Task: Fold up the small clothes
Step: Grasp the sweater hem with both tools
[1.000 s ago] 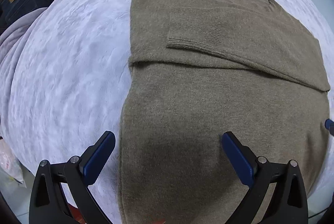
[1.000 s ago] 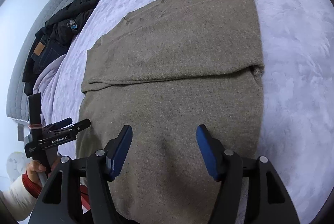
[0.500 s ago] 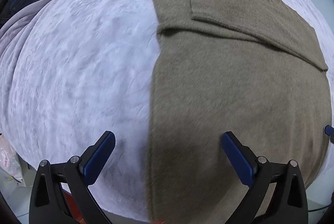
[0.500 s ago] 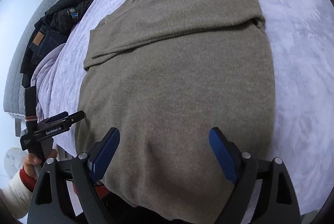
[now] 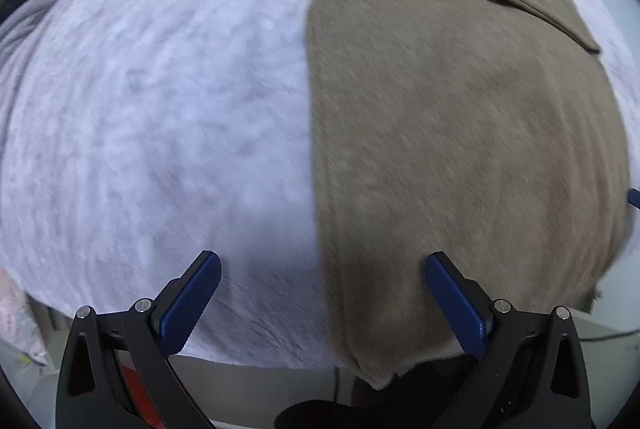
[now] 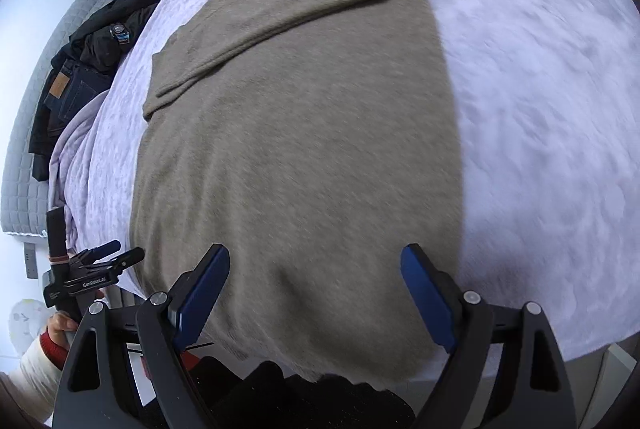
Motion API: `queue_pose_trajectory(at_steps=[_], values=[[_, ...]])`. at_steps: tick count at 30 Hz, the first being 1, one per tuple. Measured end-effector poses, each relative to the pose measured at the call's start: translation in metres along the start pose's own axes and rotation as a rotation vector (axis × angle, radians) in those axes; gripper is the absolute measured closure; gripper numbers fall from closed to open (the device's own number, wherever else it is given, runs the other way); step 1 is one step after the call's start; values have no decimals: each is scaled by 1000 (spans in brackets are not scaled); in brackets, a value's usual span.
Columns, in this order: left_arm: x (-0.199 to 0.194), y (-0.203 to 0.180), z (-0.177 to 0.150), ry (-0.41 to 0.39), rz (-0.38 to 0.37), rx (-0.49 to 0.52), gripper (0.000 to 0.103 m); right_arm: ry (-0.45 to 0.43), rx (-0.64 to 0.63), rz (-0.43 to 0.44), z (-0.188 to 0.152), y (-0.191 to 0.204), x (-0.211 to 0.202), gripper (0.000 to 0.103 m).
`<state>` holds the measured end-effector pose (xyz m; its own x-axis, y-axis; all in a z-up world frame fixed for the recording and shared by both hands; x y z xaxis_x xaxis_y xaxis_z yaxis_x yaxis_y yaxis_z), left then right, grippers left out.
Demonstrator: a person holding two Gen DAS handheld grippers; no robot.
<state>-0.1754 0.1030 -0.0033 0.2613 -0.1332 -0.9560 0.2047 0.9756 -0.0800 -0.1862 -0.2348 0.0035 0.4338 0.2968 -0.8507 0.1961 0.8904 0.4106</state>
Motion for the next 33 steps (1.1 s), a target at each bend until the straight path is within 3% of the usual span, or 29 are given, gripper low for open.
queue_pose_trajectory(at_steps=[4,9,14,20,27,33], values=[[-1,-14,-23,36,-172,6,1,17,68,13,-22,-30,-9,13],[-5,-33,-40,24,-243,68,1,60,167,95,-48,-59,-9,13],[-8,-42,-39,25,-340,45,1,105,211,219,-67,-64,7,13],[-7,-53,-29,25,-400,34,1,144,197,314,-77,-48,22,13],[5,-58,-41,65,-362,116,1,194,181,340,-92,-42,32,13],[-1,-50,-39,55,-396,13,4,178,238,405,-103,-44,41,13]])
Point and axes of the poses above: each gripper's, at about its wrist camera, not at the fingertips, and x roughly the way its jaws point, y to its left, z to its top, the point moved 1 cm from there along x, roughly the way its jaws point, and after that the axes turned 11 degrees about -y, right-handed, at the moved point
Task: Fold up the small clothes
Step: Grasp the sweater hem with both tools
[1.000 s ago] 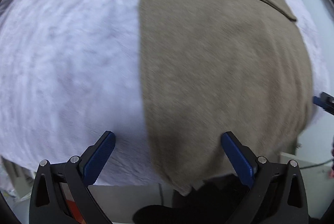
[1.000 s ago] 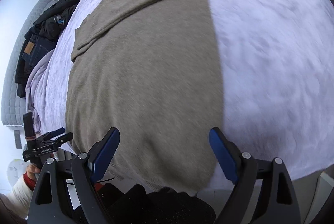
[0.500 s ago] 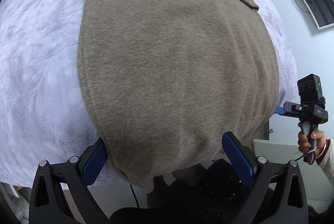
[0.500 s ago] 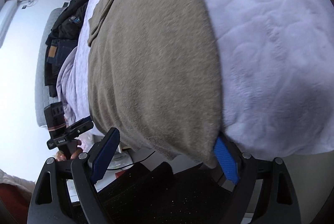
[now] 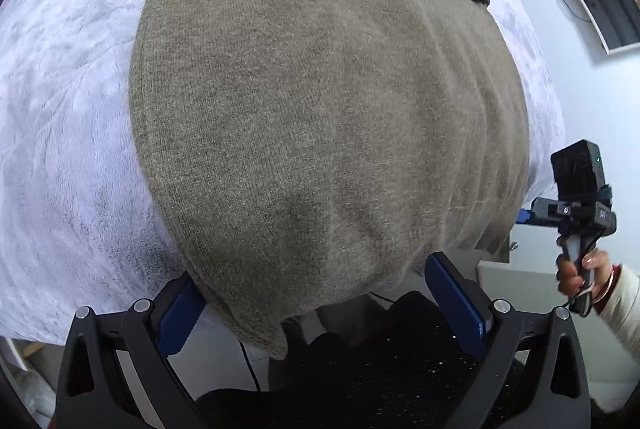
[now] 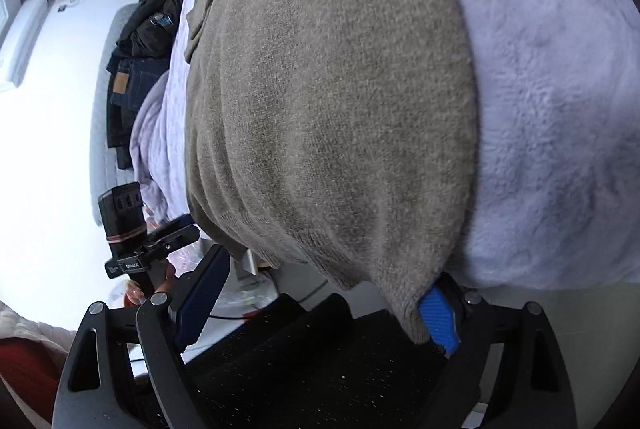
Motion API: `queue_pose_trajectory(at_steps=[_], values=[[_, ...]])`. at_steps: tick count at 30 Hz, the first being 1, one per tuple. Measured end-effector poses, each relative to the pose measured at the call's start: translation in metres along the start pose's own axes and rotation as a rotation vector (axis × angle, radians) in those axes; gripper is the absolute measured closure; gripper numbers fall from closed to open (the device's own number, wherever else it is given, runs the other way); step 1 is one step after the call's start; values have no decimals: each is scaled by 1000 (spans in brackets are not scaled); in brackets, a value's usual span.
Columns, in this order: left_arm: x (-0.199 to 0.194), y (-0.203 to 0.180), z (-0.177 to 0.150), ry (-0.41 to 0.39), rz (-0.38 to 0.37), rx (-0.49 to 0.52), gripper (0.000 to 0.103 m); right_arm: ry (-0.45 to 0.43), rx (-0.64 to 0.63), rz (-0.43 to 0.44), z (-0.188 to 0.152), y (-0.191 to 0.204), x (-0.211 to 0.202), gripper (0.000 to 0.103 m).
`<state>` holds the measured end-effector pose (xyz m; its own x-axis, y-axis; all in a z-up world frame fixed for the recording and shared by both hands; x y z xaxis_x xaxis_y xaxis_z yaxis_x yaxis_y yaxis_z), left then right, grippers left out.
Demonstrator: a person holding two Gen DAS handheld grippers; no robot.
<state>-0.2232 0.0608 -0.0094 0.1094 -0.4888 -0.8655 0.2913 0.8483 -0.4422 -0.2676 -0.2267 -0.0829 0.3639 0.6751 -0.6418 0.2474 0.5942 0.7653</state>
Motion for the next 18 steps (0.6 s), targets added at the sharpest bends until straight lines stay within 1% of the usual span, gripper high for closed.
queue_pose_trajectory(at_steps=[1,2,3,4,5,6,7,8,9,10,12,13,15,18], values=[[-1,-3,0,3,0,2,16,-4,11,8,-2,0,1,18],[-9,6,3,17,8,13,29,-7,20,10,-3,0,1,24],[-6,2,3,35,22,25,36,-9,33,5,-4,0,1,43],[-3,-1,4,52,29,38,53,-13,55,0,-5,-3,-1,66],[-1,-3,2,70,27,52,70,-19,78,0,-6,-5,-1,77],[2,-4,0,86,30,68,78,-22,89,-3,-7,-8,-4,95],[4,-6,-1,96,34,80,83,-28,92,-6,-7,-8,-5,95],[6,-6,-2,98,30,84,84,-33,91,6,-7,-6,-6,95],[4,-6,-2,93,11,74,88,-36,97,30,-7,-5,-8,96],[0,-5,1,85,-18,49,89,-42,110,72,-7,-2,-11,96],[-13,1,9,60,-78,-13,89,-59,122,137,-4,6,-17,96],[-19,4,15,49,-96,-42,89,-67,126,173,0,10,-20,96],[-31,8,28,20,-120,-95,89,-88,134,257,12,22,-27,96],[-52,9,60,-48,-149,-153,89,-116,122,345,37,42,-35,96]])
Point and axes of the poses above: each gripper's, at about its wrist camera, not at the fingertips, and x roughly the way its jaws point, y to its left, z to its top, the point moved 1 cm from there along x, roughly the way its jaws point, and after that the axes turned 11 degrees about -y, right-handed, at the moved point
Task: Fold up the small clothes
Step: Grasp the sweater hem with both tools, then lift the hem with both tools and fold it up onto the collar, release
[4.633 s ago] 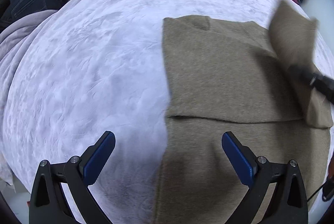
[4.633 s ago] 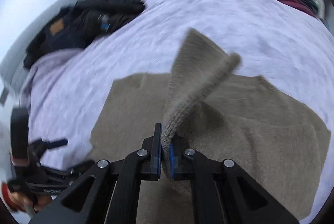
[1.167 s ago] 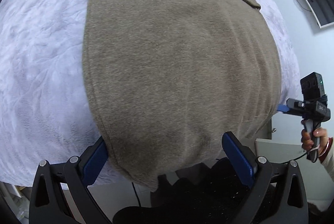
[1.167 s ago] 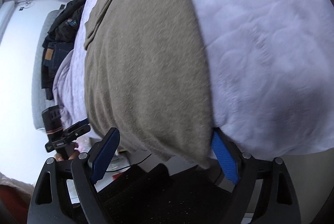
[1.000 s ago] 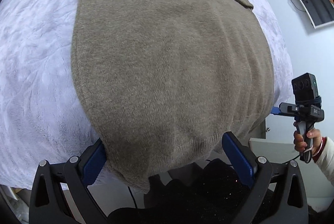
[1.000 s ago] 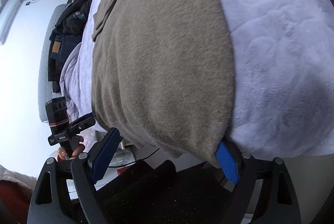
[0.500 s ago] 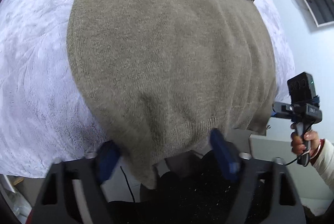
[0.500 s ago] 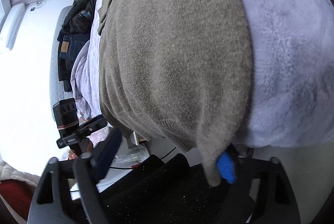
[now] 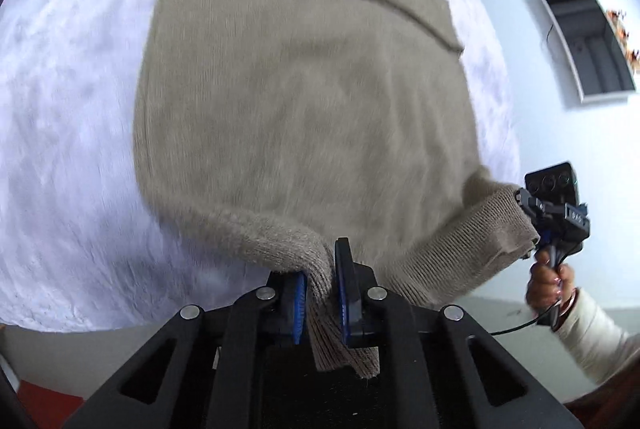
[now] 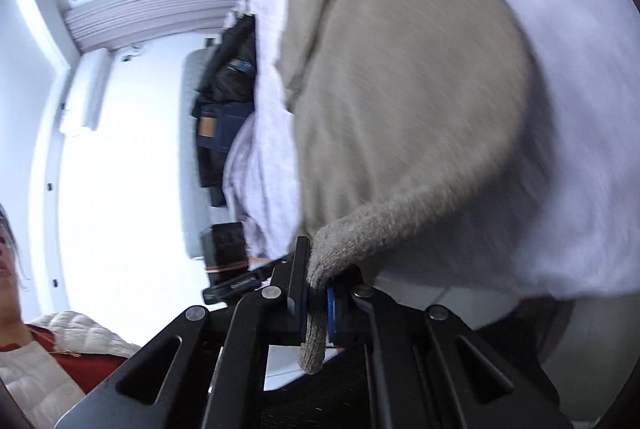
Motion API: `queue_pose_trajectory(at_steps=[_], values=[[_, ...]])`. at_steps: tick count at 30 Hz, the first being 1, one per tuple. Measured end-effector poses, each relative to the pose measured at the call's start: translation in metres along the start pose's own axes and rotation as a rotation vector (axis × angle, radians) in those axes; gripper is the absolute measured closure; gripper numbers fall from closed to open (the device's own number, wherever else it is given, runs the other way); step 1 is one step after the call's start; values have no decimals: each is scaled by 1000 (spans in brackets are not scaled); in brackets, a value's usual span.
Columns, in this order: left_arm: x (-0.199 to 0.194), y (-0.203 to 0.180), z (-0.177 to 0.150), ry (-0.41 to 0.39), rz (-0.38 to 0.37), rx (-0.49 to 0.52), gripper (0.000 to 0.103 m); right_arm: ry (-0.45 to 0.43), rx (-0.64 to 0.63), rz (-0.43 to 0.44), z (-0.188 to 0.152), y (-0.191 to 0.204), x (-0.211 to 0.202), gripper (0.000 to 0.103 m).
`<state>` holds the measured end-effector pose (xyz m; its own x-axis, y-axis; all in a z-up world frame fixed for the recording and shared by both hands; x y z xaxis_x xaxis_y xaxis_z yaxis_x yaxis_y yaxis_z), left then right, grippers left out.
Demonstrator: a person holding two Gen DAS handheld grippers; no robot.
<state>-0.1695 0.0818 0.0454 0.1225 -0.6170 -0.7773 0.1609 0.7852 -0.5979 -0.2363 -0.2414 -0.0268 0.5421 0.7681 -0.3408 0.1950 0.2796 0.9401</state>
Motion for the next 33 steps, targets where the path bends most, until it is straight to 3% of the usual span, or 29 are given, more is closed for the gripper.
queue_pose_trajectory(at_steps=[7,14,18,20,22,24,26,28,29,30,32,33], values=[[-23,-1,100,-216,-49,-28,89,-83,-31,203,87,54,26,96],[12,20,235,-392,78,49,89,-136,-84,230,210,87,74,96],[52,59,289,-402,189,-12,89,-180,-61,135,277,71,103,96],[77,75,299,-377,312,-35,89,-185,-32,24,301,49,120,96],[94,82,300,-343,340,-51,88,-179,-15,-103,318,29,136,92],[91,77,296,-346,358,-34,88,-180,6,-163,325,19,141,92],[77,67,291,-359,369,2,88,-178,6,-157,328,23,140,78],[60,56,287,-367,363,26,88,-165,-19,-141,327,35,136,47],[52,51,284,-366,365,41,87,-152,-34,-135,325,42,134,45],[49,46,281,-363,374,57,81,-138,-47,-129,321,48,130,45],[42,35,274,-366,401,96,21,-101,-76,-115,309,59,124,45],[40,30,269,-375,404,128,20,-82,-87,-112,304,63,126,45]])
Point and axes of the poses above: each gripper's, at about its wrist camera, not at the fingertips, and x roughly the way its jaws point, y to its left, z to its top, the point moved 1 cm from there along x, roughly the way its jaws point, and after that the axes turned 11 degrees about -y, right-handed, at the moved point
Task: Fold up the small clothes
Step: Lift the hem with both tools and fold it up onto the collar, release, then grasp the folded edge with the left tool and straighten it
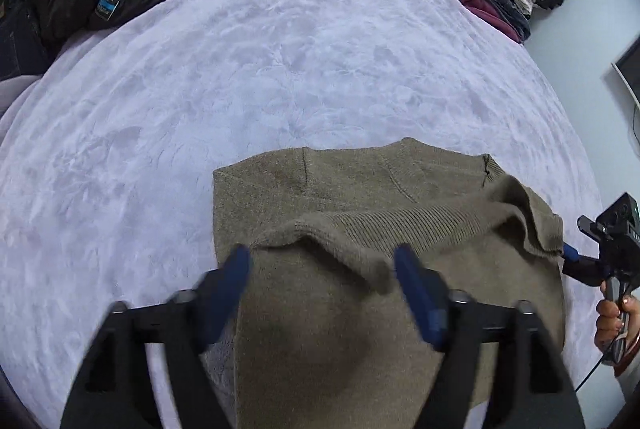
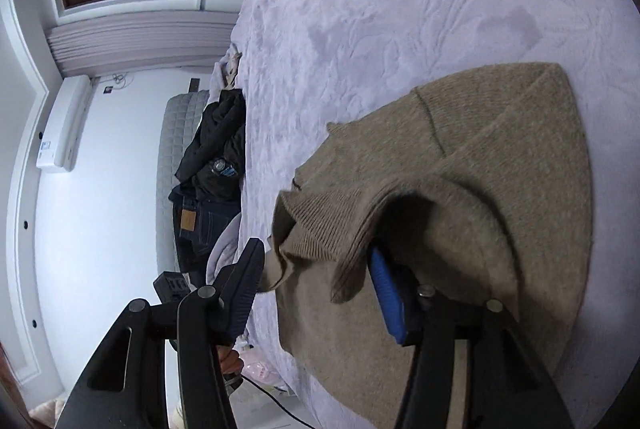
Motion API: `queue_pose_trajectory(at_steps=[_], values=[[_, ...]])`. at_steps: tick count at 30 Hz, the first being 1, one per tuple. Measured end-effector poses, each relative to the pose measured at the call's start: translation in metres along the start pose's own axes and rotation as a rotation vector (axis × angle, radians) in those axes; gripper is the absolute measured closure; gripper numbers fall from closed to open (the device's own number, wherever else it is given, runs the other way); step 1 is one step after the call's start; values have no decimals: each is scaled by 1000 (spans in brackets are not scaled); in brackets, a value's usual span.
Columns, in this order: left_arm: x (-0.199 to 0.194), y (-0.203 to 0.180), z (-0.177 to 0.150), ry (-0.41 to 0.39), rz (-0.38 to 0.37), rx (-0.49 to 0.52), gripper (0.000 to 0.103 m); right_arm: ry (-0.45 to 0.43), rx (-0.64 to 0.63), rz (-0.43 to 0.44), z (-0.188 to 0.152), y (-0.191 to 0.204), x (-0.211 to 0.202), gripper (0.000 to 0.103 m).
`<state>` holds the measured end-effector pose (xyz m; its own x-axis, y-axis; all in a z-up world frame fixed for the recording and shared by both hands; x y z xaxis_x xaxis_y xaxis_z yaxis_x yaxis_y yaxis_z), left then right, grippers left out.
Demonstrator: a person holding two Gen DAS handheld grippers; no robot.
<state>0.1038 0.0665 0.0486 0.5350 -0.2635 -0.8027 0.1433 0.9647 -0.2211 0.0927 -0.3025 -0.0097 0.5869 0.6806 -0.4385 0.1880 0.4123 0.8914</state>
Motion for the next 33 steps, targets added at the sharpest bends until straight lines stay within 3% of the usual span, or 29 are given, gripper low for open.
queue_pose_trajectory(at_steps=[4,8,12,15,19,24,27,33], values=[[2,-14,-13,43,-32,73,20,54,11,41,-12,1,11,45],[40,-34,-20,119,-63,82,20,14,-3,28,0,-2,26,45],[76,-43,0,69,62,121,20,-105,-43,-50,31,2,27,45],[82,-23,26,23,165,40,20,-172,-93,-116,46,11,15,45],[64,5,39,8,244,6,20,-156,-190,-179,42,27,-5,45],[30,16,5,101,174,61,20,-77,-244,-233,10,22,-21,45],[12,22,-32,180,103,32,20,-31,-267,-262,-20,14,-33,45],[-9,25,-91,262,46,-8,21,4,-326,-388,-66,-2,-70,45]])
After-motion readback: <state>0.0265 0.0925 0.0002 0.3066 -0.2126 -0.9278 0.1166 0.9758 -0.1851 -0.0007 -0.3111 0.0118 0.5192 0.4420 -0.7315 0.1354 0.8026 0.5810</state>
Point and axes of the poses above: each gripper's, at about its wrist camera, not at the fingertips, and x roughly the way its jaws point, y to its left, z to its top, the point moved 1 cm from there along x, roughly the way its jaws point, and after that the axes turned 11 degrees about -y, right-handed, at the moved point
